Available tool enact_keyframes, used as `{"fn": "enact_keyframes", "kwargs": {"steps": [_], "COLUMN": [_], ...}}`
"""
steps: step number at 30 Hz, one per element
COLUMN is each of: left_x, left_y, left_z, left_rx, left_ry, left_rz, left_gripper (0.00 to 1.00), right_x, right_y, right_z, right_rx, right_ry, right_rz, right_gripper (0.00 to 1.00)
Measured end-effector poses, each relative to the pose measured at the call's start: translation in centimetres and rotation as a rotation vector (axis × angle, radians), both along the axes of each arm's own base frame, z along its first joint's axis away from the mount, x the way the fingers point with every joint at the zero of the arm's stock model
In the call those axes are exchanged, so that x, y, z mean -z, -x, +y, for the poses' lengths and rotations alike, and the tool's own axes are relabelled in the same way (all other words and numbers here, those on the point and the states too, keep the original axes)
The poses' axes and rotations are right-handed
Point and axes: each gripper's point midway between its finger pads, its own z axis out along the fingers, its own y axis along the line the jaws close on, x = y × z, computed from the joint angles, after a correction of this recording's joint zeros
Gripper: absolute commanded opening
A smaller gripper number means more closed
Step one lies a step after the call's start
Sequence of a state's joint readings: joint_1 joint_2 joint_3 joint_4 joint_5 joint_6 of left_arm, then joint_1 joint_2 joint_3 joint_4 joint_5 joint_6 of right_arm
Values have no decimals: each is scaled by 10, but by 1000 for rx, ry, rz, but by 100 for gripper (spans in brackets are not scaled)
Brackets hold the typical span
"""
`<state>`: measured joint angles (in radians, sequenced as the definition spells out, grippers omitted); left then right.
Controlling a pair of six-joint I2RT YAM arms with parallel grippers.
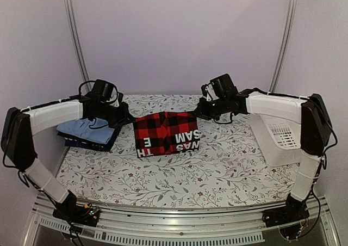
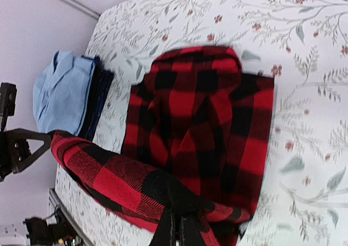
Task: Fold and stack the long sleeve shirts
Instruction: Fold the 2/3-rectangle-folded shirt at the center of the board.
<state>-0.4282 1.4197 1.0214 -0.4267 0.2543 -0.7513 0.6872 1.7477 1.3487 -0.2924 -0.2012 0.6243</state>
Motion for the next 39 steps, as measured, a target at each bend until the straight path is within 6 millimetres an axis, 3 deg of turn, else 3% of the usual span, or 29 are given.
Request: {"fn": "enact_keyframes", "kwargs": {"steps": [3,5,6,8,10,11,13,16,18,20,24,28,31,35,39], "left_x": [25,59,74,113,146,144,141,144,144,143,140,117,98,88,90], "left_y": [-80,-125,-139,-165,-176,-181,-184,-174,-155,-124,-41,19,30,29,25], "left_z": [0,-1,-2,-6,-14,-16,-18,-22,-25,-29,-43,-54,-52,-50,-50], "left_rx": [-3,-7,-6,-2,16,21,24,32,40,55,113,167,163,147,141], "left_ry": [-4,-18,-23,-34,-20,-12,-12,-11,0,10,1,-4,15,22,11], "left_rz": [-18,5,20,57,92,80,69,72,67,90,144,130,95,68,70], "left_gripper": [0,0,0,0,0,0,0,0,0,0,0,0,0,0,0], "right_x": [31,61,77,110,143,157,158,163,164,165,162,155,140,111,108], "right_y": [-85,-126,-142,-161,-168,-166,-167,-155,-138,-108,-41,29,53,47,41], "right_z": [1,0,-2,-3,-5,-6,-5,-8,-12,-19,-31,-52,-62,-62,-61], "right_rx": [65,87,96,100,99,98,89,84,79,69,50,46,51,63,70], "right_ry": [2,-1,0,2,12,15,-1,-17,-19,-13,-7,25,21,-14,-6], "right_rz": [0,18,29,65,109,132,128,127,131,155,196,251,244,174,156], "right_gripper": [0,0,0,0,0,0,0,0,0,0,0,0,0,0,0]}}
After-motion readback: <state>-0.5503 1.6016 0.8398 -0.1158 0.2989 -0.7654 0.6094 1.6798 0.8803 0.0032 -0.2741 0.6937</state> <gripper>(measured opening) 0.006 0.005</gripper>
